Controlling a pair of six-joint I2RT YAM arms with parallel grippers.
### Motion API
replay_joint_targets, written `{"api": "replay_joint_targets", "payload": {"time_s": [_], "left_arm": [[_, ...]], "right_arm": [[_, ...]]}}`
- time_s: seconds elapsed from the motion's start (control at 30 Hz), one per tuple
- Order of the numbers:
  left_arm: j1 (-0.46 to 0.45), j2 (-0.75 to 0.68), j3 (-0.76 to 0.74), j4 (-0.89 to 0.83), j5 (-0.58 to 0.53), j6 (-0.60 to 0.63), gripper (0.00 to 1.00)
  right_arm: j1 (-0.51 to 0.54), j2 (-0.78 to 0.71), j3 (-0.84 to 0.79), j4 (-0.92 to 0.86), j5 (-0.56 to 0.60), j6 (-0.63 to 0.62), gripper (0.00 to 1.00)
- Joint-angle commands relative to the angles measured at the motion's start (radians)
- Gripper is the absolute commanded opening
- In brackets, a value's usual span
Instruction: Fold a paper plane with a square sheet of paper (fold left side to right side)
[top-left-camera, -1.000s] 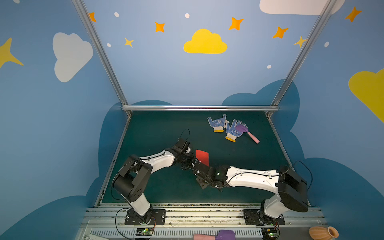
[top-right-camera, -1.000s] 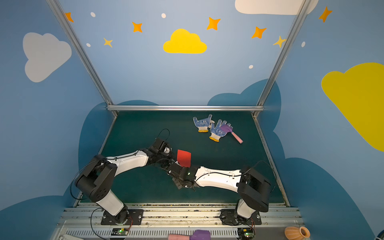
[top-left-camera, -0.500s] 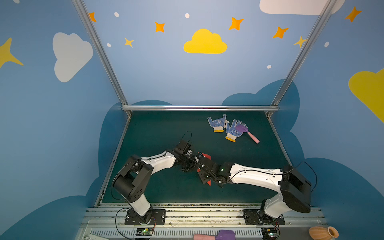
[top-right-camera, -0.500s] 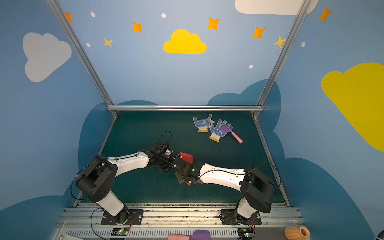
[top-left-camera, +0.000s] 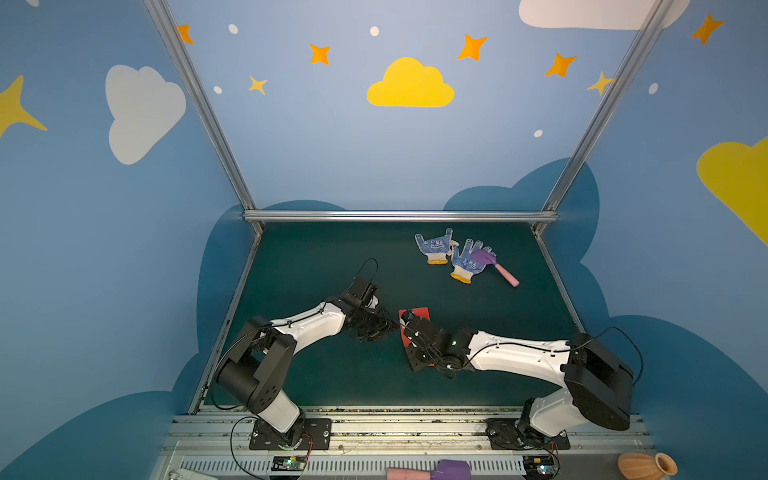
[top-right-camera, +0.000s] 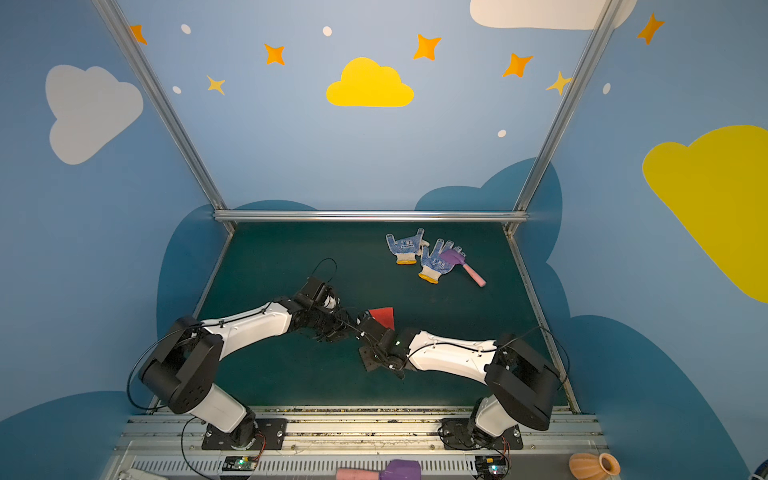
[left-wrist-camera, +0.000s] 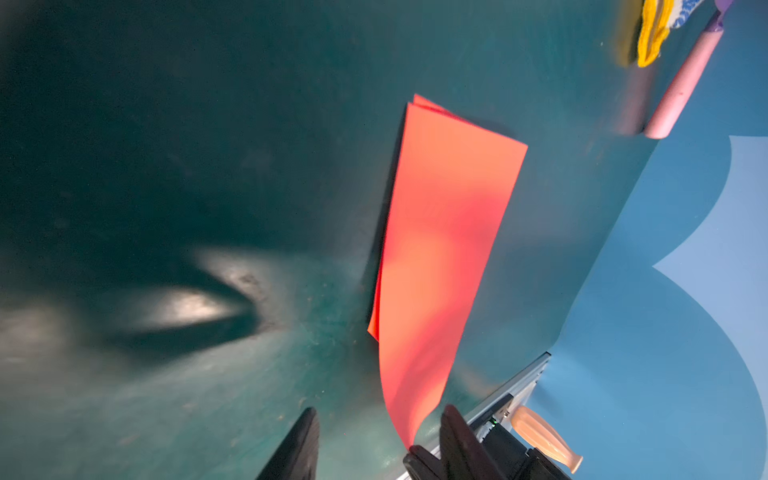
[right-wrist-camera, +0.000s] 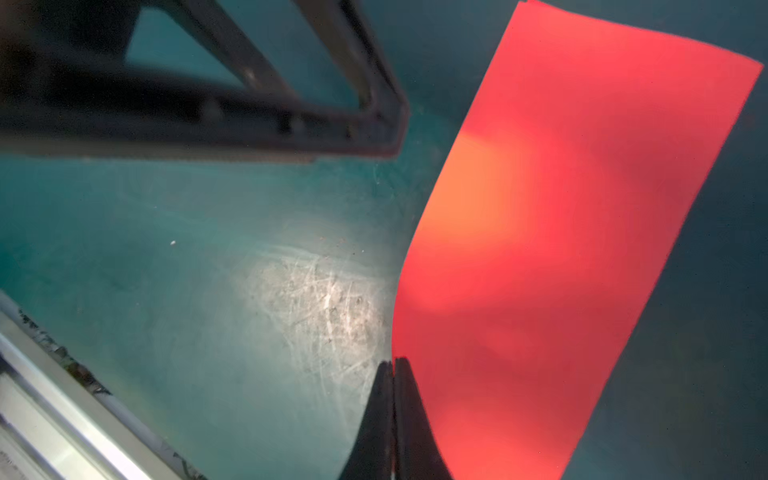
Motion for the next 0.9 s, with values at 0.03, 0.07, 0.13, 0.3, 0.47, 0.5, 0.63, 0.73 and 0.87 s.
{"api": "replay_joint_targets", "payload": {"time_s": [0.03, 0.07, 0.13, 0.3, 0.47, 0.5, 0.63, 0.73, 0.87], "left_arm": [[0.007, 0.039, 0.094, -0.064, -0.008, 0.073, 0.40], [0.007, 0.061, 0.122, -0.068, 0.001, 0.082, 0.35], [0.003, 0.107, 0.180, -0.077, 0.017, 0.102, 0.26], [-0.028, 0.245, 0.324, -0.093, 0.071, 0.145, 0.12], [-0.066, 0.389, 0.457, -0.145, 0.111, 0.200, 0.06], [-0.070, 0.414, 0.478, -0.159, 0.111, 0.212, 0.05], [-0.071, 0.474, 0.506, -0.199, 0.095, 0.250, 0.04], [-0.069, 0.492, 0.503, -0.216, 0.077, 0.270, 0.04], [-0.069, 0.511, 0.481, -0.215, 0.061, 0.286, 0.04]], "right_arm": [[-0.008, -0.049, -0.027, 0.027, -0.034, -0.007, 0.00], [-0.009, -0.055, -0.034, 0.030, -0.039, -0.008, 0.00], [-0.013, -0.062, -0.042, 0.034, -0.045, -0.007, 0.00], [-0.018, -0.053, -0.046, 0.044, -0.066, -0.005, 0.00], [-0.020, -0.039, -0.045, 0.054, -0.076, 0.000, 0.00], [-0.020, -0.038, -0.044, 0.055, -0.078, 0.001, 0.00], [-0.030, -0.040, -0.046, 0.056, -0.082, -0.001, 0.00], [-0.047, -0.046, -0.055, 0.058, -0.090, -0.002, 0.00], [-0.087, -0.055, -0.074, 0.066, -0.111, -0.007, 0.00]]}}
